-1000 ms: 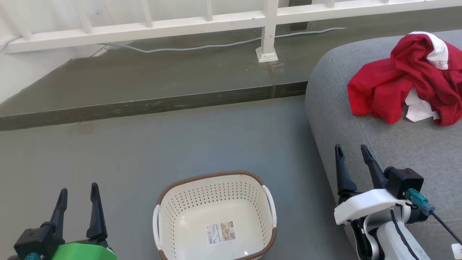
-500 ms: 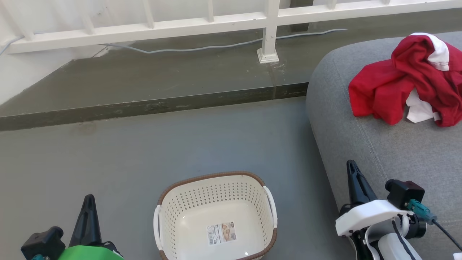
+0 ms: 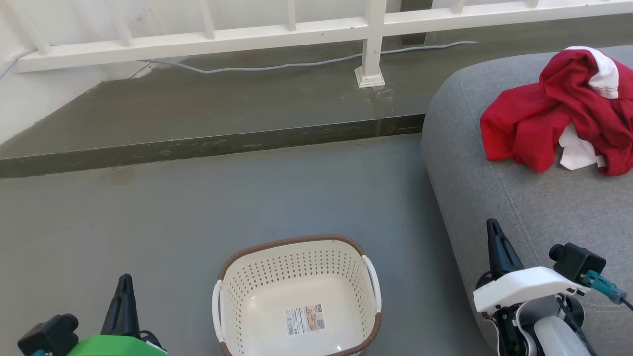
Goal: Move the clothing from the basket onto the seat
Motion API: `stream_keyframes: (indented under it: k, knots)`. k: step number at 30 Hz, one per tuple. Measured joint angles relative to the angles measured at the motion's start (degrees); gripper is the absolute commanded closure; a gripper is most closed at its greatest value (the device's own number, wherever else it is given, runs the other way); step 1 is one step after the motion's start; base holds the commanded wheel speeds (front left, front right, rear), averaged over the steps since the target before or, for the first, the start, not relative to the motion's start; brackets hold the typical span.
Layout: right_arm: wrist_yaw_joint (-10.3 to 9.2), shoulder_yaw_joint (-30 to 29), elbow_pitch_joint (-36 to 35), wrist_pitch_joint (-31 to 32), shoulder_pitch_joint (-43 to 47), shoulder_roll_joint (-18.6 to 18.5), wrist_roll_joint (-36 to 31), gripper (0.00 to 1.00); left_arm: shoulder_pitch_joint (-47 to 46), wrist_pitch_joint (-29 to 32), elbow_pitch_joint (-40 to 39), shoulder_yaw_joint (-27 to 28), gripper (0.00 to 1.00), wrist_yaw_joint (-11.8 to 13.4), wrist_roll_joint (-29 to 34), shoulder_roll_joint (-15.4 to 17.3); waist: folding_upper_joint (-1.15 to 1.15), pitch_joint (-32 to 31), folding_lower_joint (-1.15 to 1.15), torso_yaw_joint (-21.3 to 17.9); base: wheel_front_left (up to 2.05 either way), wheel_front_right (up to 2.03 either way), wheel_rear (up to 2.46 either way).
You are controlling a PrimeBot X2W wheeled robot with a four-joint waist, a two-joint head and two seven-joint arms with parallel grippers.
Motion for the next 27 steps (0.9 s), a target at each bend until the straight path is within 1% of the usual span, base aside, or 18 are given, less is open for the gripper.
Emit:
stream_keyframes:
  k: [3,7,9,12,18,21,27]
  knots:
    - [0.45,-0.45,-0.03,0.62,-0.01,0.00,2.08,1.00,-0.05,0.48,0.23,0.52,1.00,-0.24,-1.47,-0.04,0.00,-0.03,0.00,0.08,0.00,0.00,0.00]
    - [0.58,-1.29,-0.05,1.42,-0.03,-0.07,5.23,1.00,-0.13,1.22,0.52,0.96,1.00,-0.75,-4.50,-0.08,0.00,-0.07,0.00,0.19,0.00,0.00,0.00]
    - [1.00,-1.63,-0.07,1.83,-0.05,-0.16,6.84,1.00,-0.31,1.58,0.76,1.09,1.00,-0.81,-5.49,-0.11,0.00,-0.09,0.00,0.24,0.00,0.00,0.00]
    - [1.11,-2.04,-0.07,2.44,-0.08,-0.31,9.04,1.00,-0.79,2.21,1.26,1.29,1.00,-1.32,-7.92,-0.20,0.00,-0.12,0.00,0.32,0.00,0.00,0.00]
    - [1.98,-3.11,-0.05,3.50,-0.12,-0.73,13.74,1.00,-1.86,3.49,2.16,1.83,1.00,-2.27,-11.82,-0.30,0.00,-0.18,0.00,0.47,0.00,0.00,0.00]
    - [2.02,-3.58,-0.03,4.11,-0.13,-0.79,15.99,1.00,-2.08,4.04,2.48,2.32,1.00,-2.49,-14.02,-0.41,0.00,-0.22,0.00,0.55,0.00,0.00,0.00]
    - [2.93,-4.50,0.00,5.24,-0.17,-0.92,20.64,1.00,-3.05,5.09,3.64,2.92,1.00,-3.33,-18.13,-0.89,0.00,-0.29,0.00,0.71,0.00,0.00,0.00]
